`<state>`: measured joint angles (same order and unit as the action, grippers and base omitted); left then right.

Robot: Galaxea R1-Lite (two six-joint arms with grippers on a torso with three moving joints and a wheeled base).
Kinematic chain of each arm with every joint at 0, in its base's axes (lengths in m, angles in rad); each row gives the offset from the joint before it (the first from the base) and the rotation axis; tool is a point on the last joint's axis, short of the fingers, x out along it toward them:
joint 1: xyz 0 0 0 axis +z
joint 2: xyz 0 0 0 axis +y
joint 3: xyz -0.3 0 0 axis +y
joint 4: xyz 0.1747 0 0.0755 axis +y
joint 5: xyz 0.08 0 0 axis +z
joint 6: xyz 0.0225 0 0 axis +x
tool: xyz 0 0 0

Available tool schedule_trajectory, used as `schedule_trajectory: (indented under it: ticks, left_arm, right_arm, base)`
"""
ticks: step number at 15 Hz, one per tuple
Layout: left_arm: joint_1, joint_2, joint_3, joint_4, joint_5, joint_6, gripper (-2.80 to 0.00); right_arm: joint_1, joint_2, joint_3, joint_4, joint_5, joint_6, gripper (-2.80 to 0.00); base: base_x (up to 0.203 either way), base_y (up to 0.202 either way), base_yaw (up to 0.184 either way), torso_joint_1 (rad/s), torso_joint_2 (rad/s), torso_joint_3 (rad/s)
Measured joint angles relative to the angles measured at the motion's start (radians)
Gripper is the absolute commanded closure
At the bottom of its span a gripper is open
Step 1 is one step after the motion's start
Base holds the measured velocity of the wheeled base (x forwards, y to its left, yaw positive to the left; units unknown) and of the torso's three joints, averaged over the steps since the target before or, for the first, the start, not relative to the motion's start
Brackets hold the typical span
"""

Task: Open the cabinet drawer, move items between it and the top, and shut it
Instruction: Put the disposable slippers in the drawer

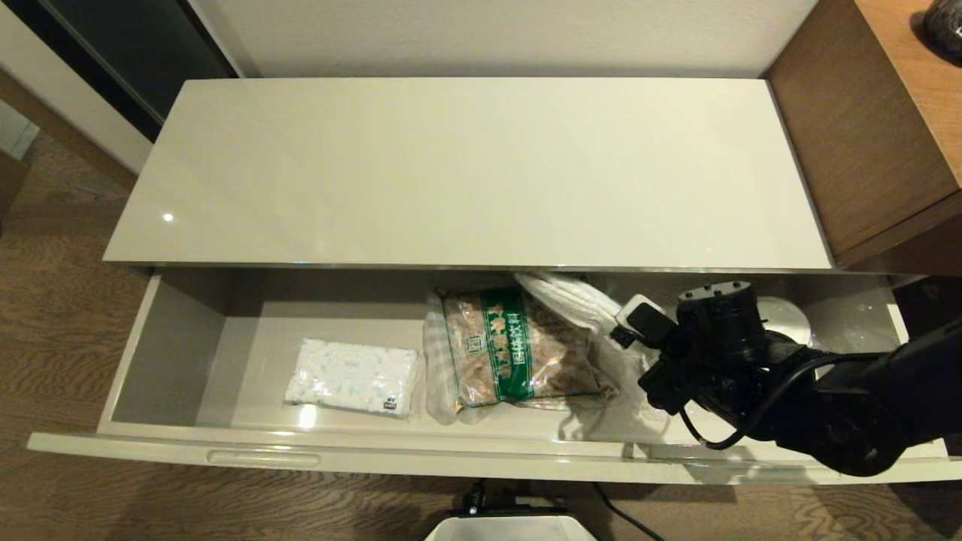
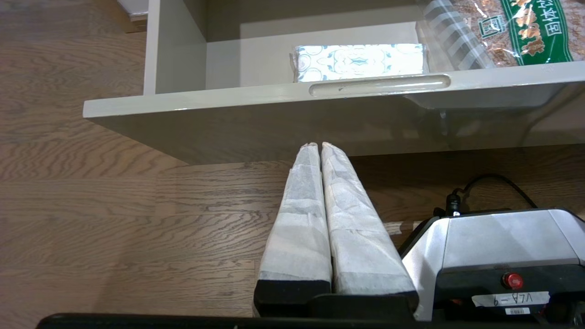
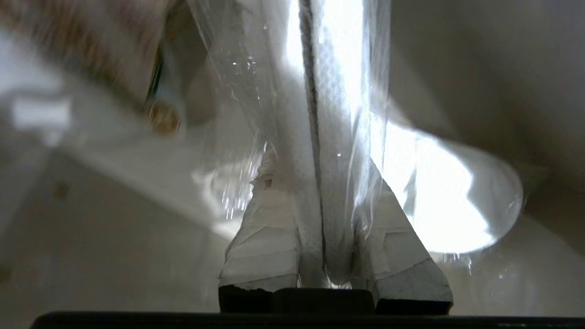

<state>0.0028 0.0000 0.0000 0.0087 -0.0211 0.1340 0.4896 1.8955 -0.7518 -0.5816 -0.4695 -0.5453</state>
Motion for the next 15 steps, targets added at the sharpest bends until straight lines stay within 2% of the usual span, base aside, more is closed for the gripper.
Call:
schedule_trajectory:
  ticks: [2, 7, 8, 9, 15]
  left_arm:
    - [0.0, 0.0, 0.0, -0.001, 0.0, 0.0, 0.0]
    - [0.0, 0.0, 0.0, 0.0, -0.004, 0.004, 0.0]
    - [0.0, 0.0, 0.0, 0.0, -0.006, 0.005, 0.0]
    - [0.0, 0.0, 0.0, 0.0, -0.006, 0.006, 0.0]
    - [0.0, 0.0, 0.0, 0.0, -0.006, 0.006, 0.0]
  right_arm:
    - [-0.001, 0.019, 0.012, -0.07, -0.006, 0.002, 0.0]
    - [-0.001, -0.022, 0.028, -0.043, -0.026, -0.004, 0.0]
    - [-0.001, -0.032, 0.035, -0.042, -0.032, -0.004, -2.71]
    - [-0.001, -0.043, 0.039, -0.042, -0.04, -0.008, -2.8]
    - [-0.001, -0.059, 0.063, -0.053, -0.066, -0.004, -2.8]
  base:
    - [0.0, 0.0, 0.0, 0.0, 0.0, 0.0]
    - [0.0, 0.0, 0.0, 0.0, 0.0, 0.0]
    - [0.0, 0.0, 0.0, 0.0, 0.0, 0.0]
    - [0.0, 0.0, 0.0, 0.0, 0.0, 0.0]
    - [0.0, 0.0, 0.0, 0.0, 0.0, 0.0]
